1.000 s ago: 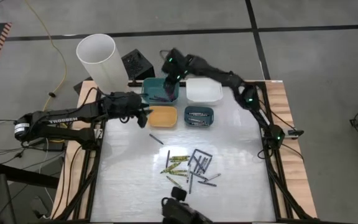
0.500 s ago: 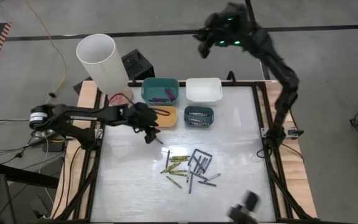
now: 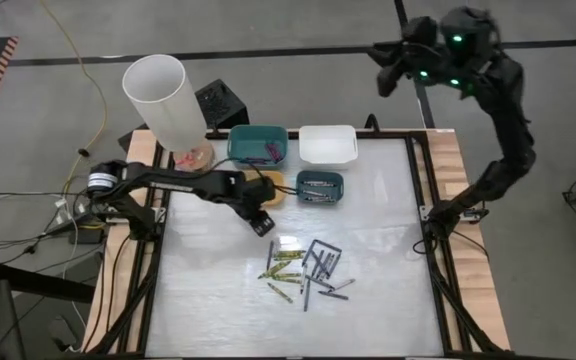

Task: Sort crayons
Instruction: Put the violet crayon into the green bin

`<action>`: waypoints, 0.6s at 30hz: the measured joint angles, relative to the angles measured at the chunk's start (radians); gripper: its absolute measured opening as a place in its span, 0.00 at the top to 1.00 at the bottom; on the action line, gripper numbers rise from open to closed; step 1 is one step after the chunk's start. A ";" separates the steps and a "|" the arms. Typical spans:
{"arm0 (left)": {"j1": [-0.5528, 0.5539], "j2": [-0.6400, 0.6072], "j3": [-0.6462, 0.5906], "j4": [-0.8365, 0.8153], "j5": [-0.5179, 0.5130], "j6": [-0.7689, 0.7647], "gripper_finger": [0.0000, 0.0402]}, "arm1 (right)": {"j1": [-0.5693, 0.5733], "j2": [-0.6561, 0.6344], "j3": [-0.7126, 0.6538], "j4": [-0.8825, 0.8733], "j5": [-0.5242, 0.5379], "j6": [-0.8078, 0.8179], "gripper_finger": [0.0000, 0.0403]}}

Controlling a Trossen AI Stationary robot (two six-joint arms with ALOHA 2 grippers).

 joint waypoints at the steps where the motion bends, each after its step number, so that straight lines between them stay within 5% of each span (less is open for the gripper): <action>1: -0.019 0.019 0.020 -0.006 -0.008 -0.035 0.59 | 0.000 -0.012 0.000 -0.021 0.000 0.000 0.75; 8: -0.155 0.155 0.140 -0.014 -0.125 -0.294 0.59 | 0.000 -0.070 0.000 -0.107 -0.001 -0.053 0.75; 18: -0.267 0.339 0.276 -0.149 -0.112 -0.555 0.59 | 0.000 -0.139 0.000 -0.251 -0.008 -0.088 0.75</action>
